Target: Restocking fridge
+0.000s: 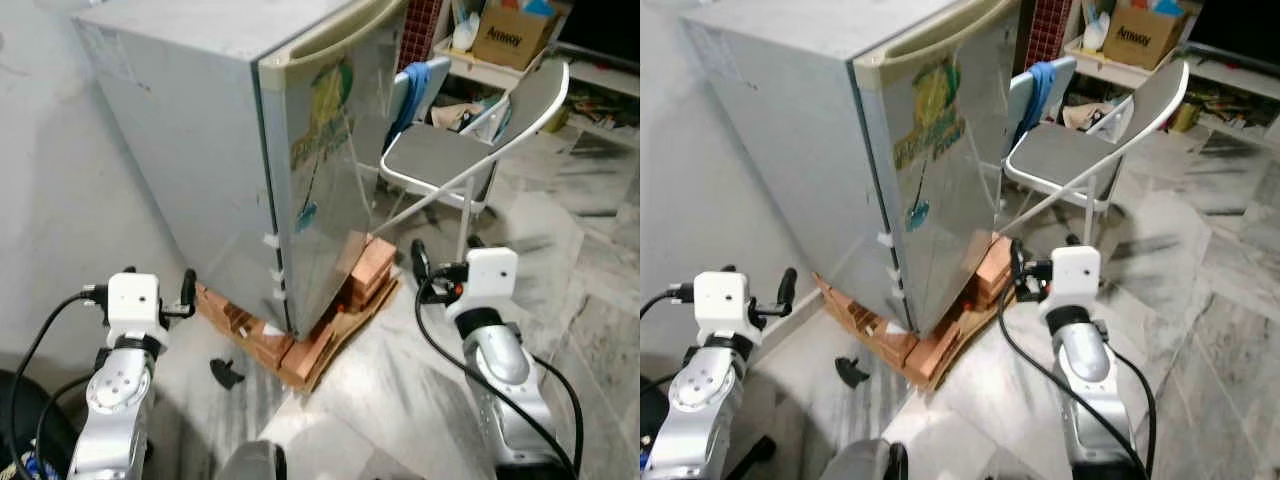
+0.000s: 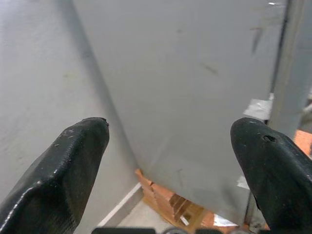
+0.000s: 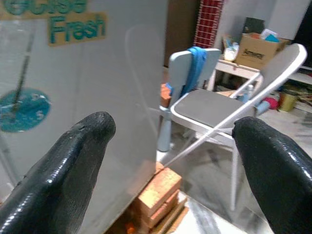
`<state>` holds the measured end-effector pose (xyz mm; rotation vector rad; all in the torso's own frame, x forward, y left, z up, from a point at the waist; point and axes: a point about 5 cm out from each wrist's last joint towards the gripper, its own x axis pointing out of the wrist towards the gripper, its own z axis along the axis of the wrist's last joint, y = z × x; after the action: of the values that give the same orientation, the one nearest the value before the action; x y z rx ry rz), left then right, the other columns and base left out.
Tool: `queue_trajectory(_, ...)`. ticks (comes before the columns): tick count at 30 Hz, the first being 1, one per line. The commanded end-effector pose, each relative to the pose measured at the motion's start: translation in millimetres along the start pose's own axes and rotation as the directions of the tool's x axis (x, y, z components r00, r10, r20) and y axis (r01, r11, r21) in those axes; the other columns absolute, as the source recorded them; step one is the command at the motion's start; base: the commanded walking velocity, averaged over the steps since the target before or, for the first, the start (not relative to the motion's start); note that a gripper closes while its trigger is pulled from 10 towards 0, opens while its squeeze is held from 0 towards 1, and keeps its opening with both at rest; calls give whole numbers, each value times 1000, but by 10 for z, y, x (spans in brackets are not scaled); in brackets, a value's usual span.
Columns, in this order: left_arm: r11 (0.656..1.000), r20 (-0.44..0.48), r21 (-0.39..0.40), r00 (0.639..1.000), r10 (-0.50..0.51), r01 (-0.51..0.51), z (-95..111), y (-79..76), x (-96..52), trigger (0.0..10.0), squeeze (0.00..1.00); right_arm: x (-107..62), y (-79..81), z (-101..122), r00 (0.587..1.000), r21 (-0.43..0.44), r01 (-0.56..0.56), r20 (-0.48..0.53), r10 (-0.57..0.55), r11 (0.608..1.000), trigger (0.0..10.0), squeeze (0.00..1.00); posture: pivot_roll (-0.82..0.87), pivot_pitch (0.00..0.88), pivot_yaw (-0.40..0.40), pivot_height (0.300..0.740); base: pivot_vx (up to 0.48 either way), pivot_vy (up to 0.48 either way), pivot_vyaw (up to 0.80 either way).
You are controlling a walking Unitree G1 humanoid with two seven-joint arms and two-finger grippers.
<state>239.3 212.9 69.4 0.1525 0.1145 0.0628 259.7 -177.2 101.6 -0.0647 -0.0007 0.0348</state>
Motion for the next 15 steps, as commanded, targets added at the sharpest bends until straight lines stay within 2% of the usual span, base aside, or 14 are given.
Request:
queue_trajectory(1, 1000, 21, 8, 1000, -12, 12, 45, -15, 39, 10000, 0, 22, -18, 17, 1000, 5, 16, 4, -16, 1000, 10000, 0, 50, 17, 16, 740, 0, 240, -800)
queue_trajectory(3, 1000, 21, 10, 1000, -15, 15, 51, -22, 51, 10000, 0, 27, -13, 30, 1000, 2, 17, 8, -17, 1000, 10000, 0, 48, 23, 21, 740, 0, 120, -800)
queue_trajectory(11, 999, 30, 25, 999, -38, 38, 76, -50, 97, 10000, 0, 79, 26, 96, 999, -6, 10, 32, -10, 1000, 10000, 0, 43, 31, 26, 740, 0, 344, -755)
queue_trajectory(15, 999, 39, 29, 998, -44, 43, 87, -59, 101, 10000, 0, 106, 43, 116, 999, -4, 8, 39, -8, 1000, 10000, 0, 46, 33, 24, 740, 0, 0, -589)
